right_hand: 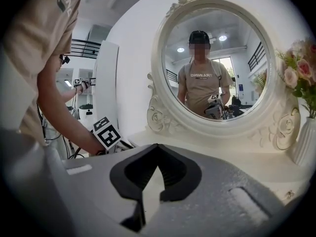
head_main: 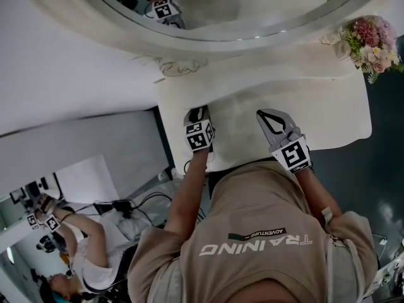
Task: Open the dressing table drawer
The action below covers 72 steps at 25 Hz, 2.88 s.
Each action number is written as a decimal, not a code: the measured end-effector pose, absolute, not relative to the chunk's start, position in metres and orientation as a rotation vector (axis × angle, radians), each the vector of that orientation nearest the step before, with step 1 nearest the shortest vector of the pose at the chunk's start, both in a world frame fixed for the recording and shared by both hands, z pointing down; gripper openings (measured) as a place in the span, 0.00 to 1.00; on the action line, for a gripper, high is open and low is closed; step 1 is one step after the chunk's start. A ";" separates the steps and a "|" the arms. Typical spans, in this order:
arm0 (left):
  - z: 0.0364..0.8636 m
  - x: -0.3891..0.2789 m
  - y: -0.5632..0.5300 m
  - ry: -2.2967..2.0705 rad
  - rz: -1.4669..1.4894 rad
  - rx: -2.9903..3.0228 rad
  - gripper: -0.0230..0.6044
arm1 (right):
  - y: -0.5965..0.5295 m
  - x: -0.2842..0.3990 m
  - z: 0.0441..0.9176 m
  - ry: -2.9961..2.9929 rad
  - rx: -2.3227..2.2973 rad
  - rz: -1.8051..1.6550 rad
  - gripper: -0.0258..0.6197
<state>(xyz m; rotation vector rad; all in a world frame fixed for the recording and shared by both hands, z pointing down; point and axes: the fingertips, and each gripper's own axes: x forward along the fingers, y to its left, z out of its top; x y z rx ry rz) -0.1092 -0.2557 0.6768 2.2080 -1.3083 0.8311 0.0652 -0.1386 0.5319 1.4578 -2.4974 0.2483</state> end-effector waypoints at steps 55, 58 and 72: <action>0.633 -0.151 -0.144 -1.163 0.796 2.284 0.07 | -0.139 0.002 0.517 -2.544 1.428 0.269 0.04; 0.594 -0.148 -0.146 -1.137 0.720 2.352 0.07 | -0.143 -0.007 0.506 -2.563 1.407 0.257 0.04; 0.463 -0.170 -0.190 -1.193 0.377 2.512 0.07 | -0.173 -0.028 0.415 -2.657 1.410 0.034 0.04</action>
